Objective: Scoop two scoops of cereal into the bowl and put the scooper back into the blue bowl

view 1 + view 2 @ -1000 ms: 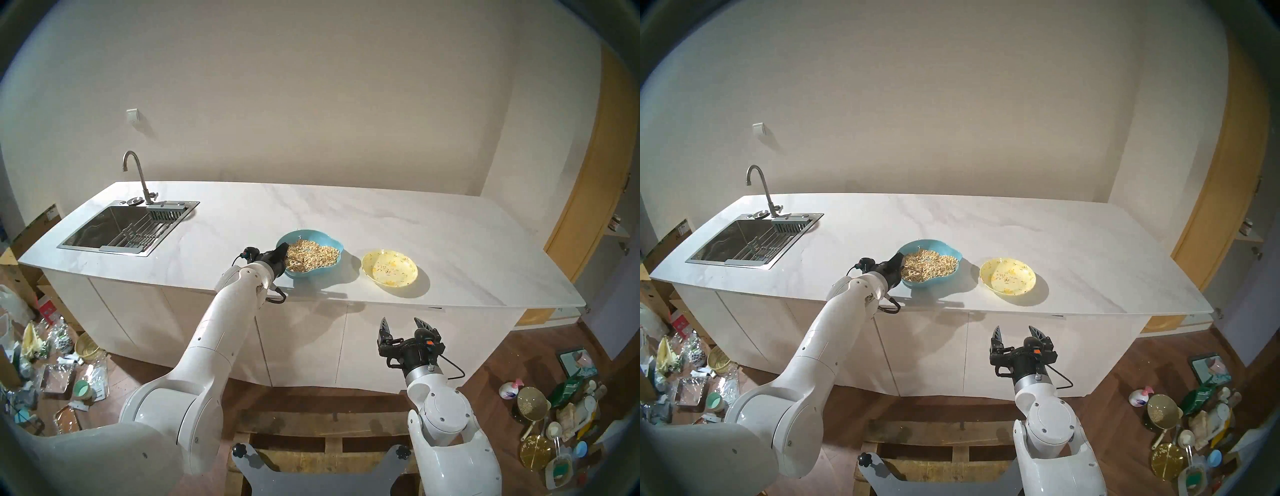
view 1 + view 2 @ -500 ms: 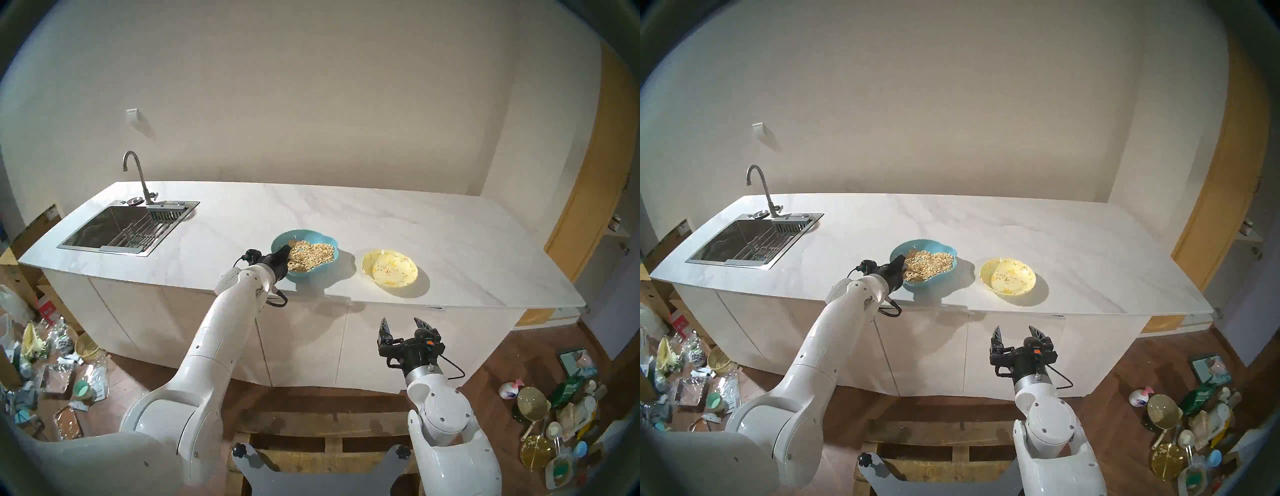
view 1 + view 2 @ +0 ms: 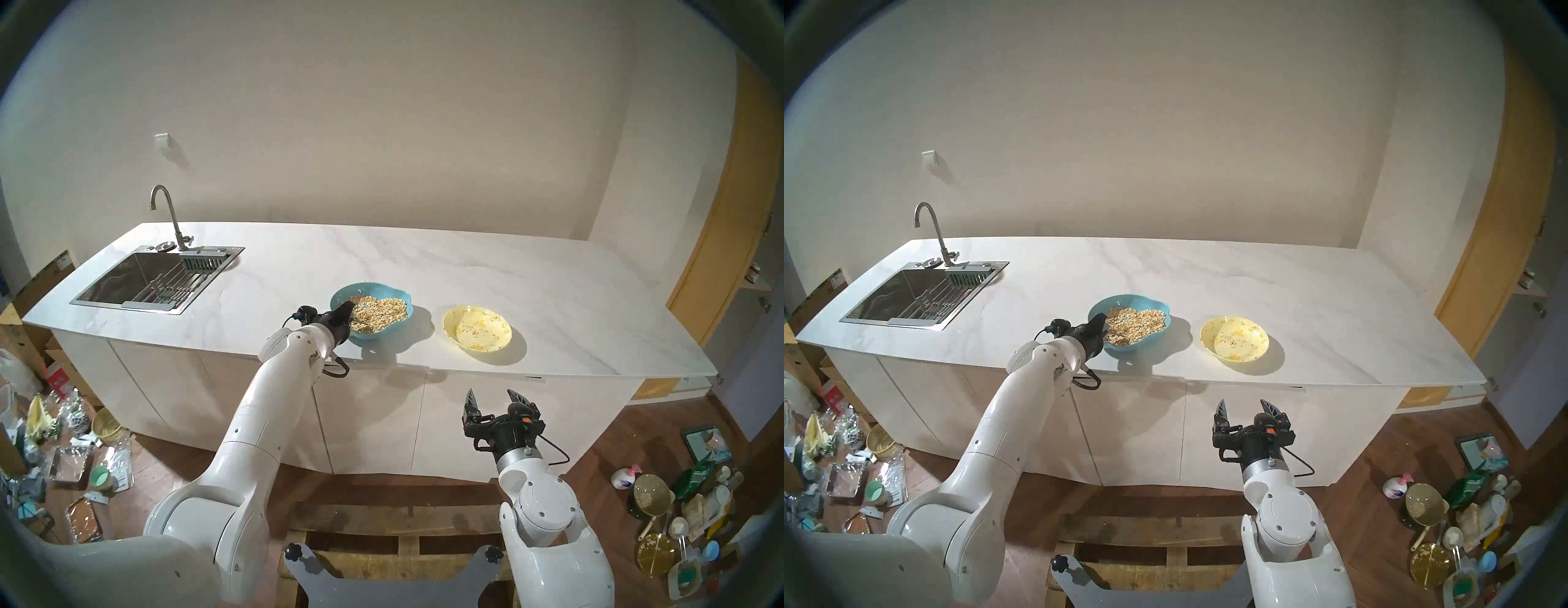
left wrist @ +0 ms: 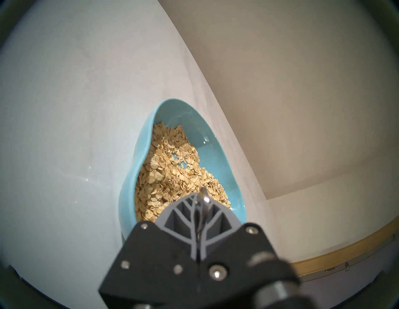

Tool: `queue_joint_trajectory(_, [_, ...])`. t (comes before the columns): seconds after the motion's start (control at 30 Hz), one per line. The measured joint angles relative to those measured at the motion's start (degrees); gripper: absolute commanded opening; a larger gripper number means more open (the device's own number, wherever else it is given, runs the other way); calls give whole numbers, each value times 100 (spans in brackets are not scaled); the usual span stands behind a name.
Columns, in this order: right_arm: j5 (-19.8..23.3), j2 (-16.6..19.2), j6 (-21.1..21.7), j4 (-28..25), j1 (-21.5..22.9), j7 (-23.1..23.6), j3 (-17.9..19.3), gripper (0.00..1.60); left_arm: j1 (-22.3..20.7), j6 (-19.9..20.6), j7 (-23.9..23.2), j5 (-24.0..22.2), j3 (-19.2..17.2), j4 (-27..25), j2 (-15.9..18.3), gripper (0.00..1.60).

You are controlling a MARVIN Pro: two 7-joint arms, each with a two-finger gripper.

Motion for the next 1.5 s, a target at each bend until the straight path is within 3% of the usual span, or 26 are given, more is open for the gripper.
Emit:
queue_joint_trajectory(0.83, [0,0,0,4,1,1,0,160,9,142,17,-151,-154,-249,186,0])
queue_joint_trajectory(1.5, [0,0,0,4,1,2,0,160,-571,331,44,-305,-269,3,235,0])
